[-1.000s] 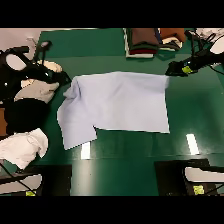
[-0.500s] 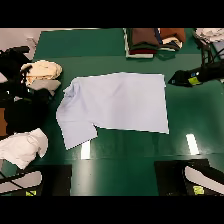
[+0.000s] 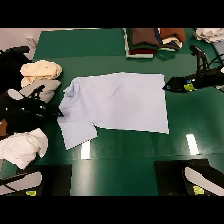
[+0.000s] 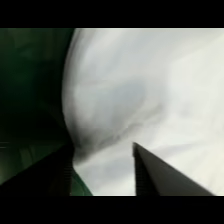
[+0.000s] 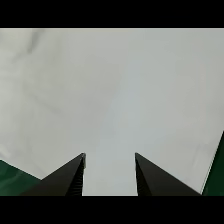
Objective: Fold the shirts.
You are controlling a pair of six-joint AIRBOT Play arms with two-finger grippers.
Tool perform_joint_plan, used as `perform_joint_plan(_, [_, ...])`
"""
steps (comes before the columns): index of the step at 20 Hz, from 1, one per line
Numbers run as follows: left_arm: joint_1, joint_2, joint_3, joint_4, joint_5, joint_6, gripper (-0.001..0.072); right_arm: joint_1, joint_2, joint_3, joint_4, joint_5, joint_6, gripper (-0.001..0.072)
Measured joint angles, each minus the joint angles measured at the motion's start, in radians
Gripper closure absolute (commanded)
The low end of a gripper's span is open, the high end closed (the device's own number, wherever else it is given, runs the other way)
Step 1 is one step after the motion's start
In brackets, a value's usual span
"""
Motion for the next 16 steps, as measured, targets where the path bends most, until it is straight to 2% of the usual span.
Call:
perform_joint_plan(1, [-0.012,0.000,-0.003,0.003,0.005,0.000,0.0683,0.000,0.001,-0.002,0.000,0.004,0.000,0.0344])
perform_joint_plan(5, [-0.031,0.058,0.011,0.002,0.021,-0.001,0.0683,-0.053,0.014,-0.058,-0.008,0.056,0.000,0.0344])
perform_joint_plan(6, [-0.033,0.083,0.015,0.002,0.029,-0.001,0.0683,-0.078,0.025,-0.096,-0.017,0.066,0.000,0.0240])
perform_joint_plan(7, [-0.035,0.110,0.018,0.002,0.031,-0.001,0.0683,-0.112,0.036,-0.146,-0.037,0.074,0.000,0.0172])
perform_joint_plan(12, [-0.039,0.191,0.023,0.003,0.037,-0.001,0.0683,-0.286,0.039,-0.409,-0.083,0.110,-0.001,0.0254])
perform_joint_plan(16, [-0.039,0.207,0.024,0.001,0.038,-0.002,0.0683,-0.280,-0.013,-0.541,-0.014,0.074,-0.022,0.0299])
